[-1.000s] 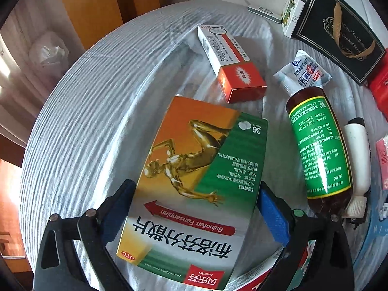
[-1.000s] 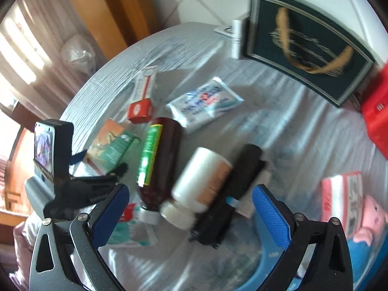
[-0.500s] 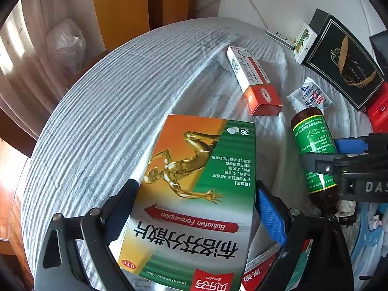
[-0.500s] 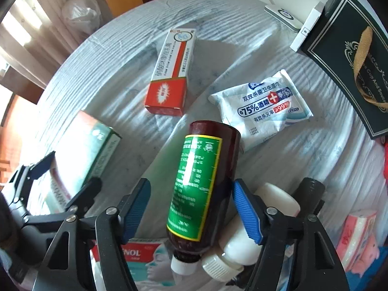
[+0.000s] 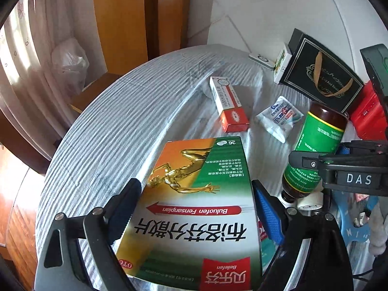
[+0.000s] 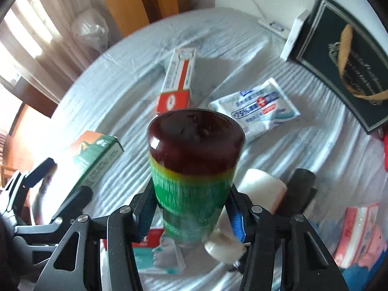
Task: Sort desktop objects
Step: 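Grasp the green-orange ibuprofen box with left tool while right tool grasps the brown bottle, then carry the ibuprofen box and brown bottle into the blue bin and release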
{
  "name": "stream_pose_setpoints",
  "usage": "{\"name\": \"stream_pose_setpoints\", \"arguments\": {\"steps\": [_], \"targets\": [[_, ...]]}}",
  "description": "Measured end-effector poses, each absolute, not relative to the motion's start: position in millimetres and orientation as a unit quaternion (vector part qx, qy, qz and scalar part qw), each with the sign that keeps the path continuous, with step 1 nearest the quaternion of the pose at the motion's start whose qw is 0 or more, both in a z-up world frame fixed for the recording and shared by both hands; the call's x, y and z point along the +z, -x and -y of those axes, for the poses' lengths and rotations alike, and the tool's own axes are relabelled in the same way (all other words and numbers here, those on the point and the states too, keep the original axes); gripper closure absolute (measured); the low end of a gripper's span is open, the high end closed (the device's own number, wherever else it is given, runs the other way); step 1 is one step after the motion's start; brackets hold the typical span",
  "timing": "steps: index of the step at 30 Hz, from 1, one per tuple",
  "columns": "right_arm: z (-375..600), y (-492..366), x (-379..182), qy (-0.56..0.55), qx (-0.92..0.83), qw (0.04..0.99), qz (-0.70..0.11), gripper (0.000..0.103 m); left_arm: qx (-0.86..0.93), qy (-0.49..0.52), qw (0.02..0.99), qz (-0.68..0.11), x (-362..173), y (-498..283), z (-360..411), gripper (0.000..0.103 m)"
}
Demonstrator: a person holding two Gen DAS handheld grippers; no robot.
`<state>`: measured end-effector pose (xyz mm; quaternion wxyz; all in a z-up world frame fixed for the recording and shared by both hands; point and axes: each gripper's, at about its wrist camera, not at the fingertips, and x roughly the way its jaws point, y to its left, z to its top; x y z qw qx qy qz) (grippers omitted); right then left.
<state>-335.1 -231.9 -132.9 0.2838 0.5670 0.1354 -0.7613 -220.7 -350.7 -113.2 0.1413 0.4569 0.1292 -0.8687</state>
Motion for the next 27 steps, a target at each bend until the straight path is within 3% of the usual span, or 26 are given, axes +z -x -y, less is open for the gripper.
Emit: {"name": "stream_pose_setpoints", "arguments": {"steps": [15,27], "targets": [[92.2,240.6,-7.8,-0.483,-0.837,0.251,-0.052,0.052,-0.923,-0.375,0.057,-0.065,7.4,154.6,231.7,0.013],[-101.3,135.0,68.5,-0.396,-0.906,0.149,0.021,0.052,-0.944,-0.319,-0.083,0.012,71.0,114.8,57.0,0.013]]}}
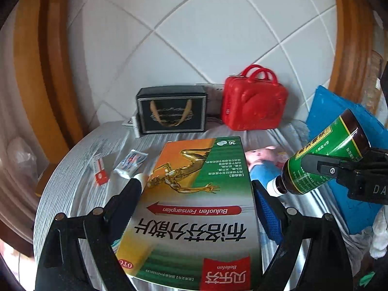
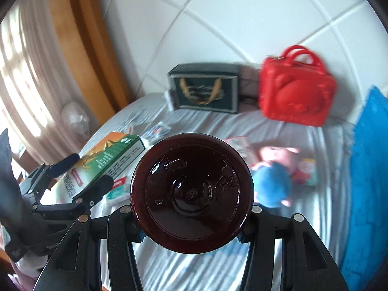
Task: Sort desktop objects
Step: 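Carry the ibuprofen box and brown bottle into the blue bin and release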
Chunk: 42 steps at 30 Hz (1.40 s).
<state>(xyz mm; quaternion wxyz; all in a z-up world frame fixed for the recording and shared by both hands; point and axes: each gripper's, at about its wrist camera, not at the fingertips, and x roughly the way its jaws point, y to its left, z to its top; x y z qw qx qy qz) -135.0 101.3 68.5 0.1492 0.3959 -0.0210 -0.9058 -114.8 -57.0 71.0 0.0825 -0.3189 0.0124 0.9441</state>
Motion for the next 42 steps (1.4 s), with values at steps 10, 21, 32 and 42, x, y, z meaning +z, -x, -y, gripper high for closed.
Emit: {"name": "stream_pose_setpoints", "arguments": {"steps": [10,21,32,42], "targets": [[-304.2,42.8,141.1,-0.295,-0.952,-0.003,0.079,0.052,0.938,0.251,0.232,-0.06,122.8,90.6,-138.8,0.013],[-492.9,-25.2,162.1,-0.258,-0.95,-0.146,0.102,0.052,0.896,0.228,0.373,-0.074,170.2,50.3,-353.2,0.013],[-585.0,-42.5,115.8,-0.306,-0.93,-0.129,0.158,0.052,0.876,0.287,0.366,-0.126,150.9,47.4,-452.6,0.013],[-613.1,-33.8,86.9,-0.33,-0.92,-0.112,0.181,0.043,0.895,0.285,0.315,-0.138,147.0,48.2,-461.8,0.011]]}}
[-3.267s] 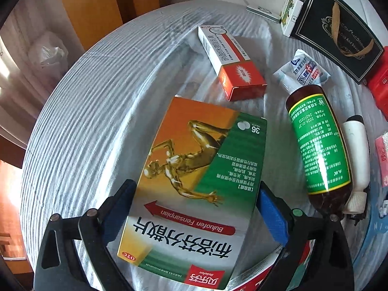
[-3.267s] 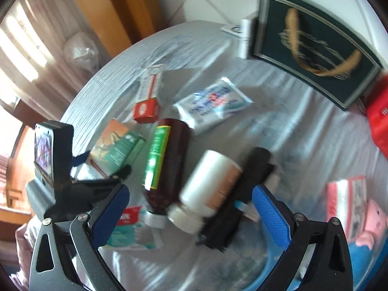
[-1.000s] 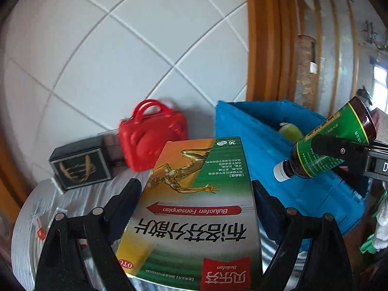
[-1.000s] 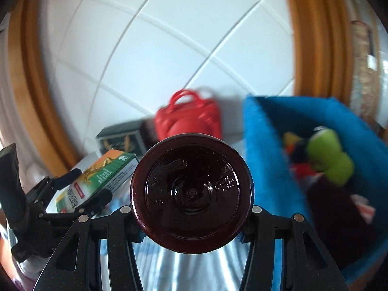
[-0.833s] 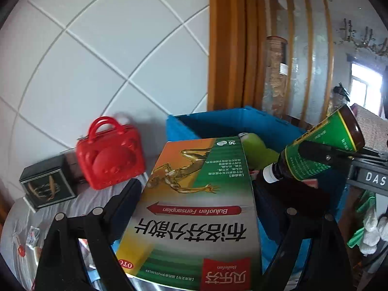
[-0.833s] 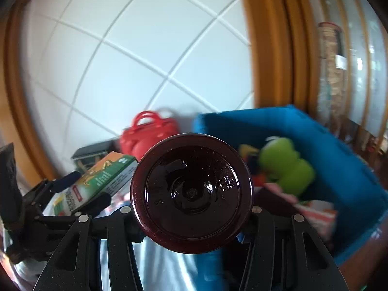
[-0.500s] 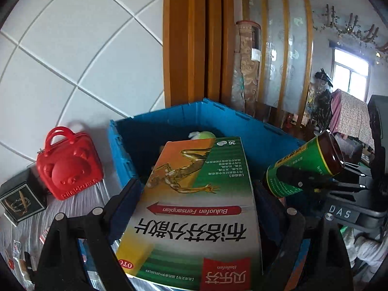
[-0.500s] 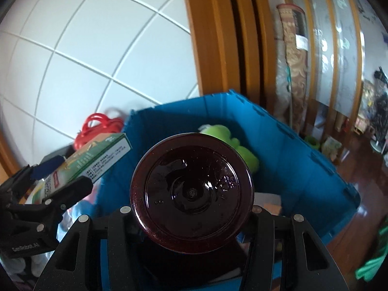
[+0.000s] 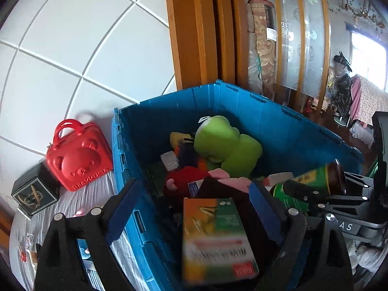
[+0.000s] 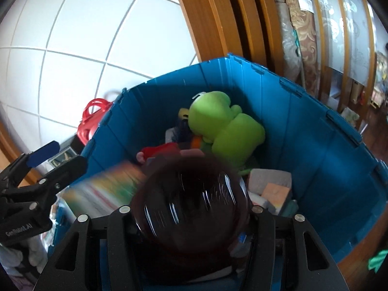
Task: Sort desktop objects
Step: 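Carry the ibuprofen box and brown bottle into the blue bin and release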
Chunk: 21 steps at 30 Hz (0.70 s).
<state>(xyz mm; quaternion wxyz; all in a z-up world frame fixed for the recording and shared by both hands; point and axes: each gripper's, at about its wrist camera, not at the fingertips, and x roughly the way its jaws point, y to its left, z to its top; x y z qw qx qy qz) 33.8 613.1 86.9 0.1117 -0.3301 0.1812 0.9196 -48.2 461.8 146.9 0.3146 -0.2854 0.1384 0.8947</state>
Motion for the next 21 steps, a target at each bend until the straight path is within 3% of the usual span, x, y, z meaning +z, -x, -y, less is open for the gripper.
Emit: {"name": "stream_pose_setpoints", "arguments": {"steps": [2,6,13,21], "targets": [[-615.3,-34.4,86.8,0.329,0.919,0.123,-0.181,0.02,0.895,0.288,0.312,-0.135,145.9,49.8,-459.7,0.011],[-620.5,-38.1,87.7,0.326,0.919,0.13,-0.183,0.017,0.896,0.287,0.313,-0.129,146.3,53.0,-454.7,0.011],[-618.8,-51.1,102.3,0.293,0.928,0.142,-0.182,0.0,0.899,0.28,0.316,-0.119,149.3,51.1,-441.6,0.011],[-611.4,-56.1,109.6,0.291,0.928,0.158,-0.17,0.0,0.9,0.282,0.315,-0.109,148.9,51.0,-424.8,0.011]]}}
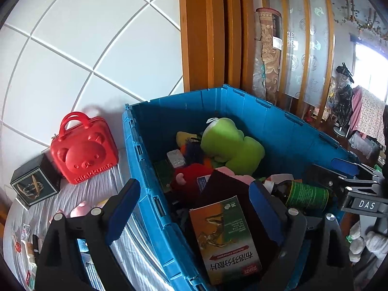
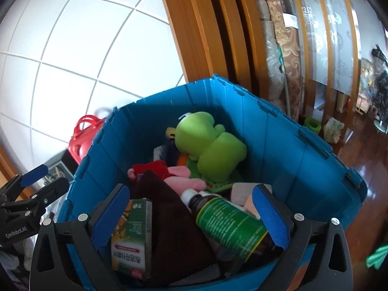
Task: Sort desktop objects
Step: 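Carry the ibuprofen box and brown bottle into the blue bin and release, then withdraw both tools from the bin back over the bed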
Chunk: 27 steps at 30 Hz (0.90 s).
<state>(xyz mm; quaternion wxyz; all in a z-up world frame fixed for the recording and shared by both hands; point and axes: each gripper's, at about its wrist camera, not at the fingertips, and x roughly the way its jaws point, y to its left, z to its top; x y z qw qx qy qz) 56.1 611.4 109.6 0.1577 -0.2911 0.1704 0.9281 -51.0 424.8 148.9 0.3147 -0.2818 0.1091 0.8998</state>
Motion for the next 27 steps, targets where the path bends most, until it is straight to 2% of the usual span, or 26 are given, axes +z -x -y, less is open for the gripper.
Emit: {"name": "stream_pose_setpoints", "arguments": {"steps": [9,14,20,27], "targets": [[-599.8,-64.6,108.4,0.302,0.921,0.187,-0.159,0.0,0.899,0.275,0.325,-0.096,148.8,41.6,-403.2,0.011],[-570.9,-59.6,112.9,0.304,0.926,0.17,-0.145,0.0,0.905,0.27,0.322,-0.069,149.0,44.3,-367.8,0.011],[-503.4,-39.0,130.1,0.288,0.943,0.125,-0.112,0.0,0.922,0.266,0.277,-0.045,143.0,56.2,-291.8,0.011],[-397.7,2.8,141.9,0.282,0.954,0.057,-0.08,0.0,0.937,0.281,0.203,-0.028,120.8,73.8,-163.8,0.011]]}}
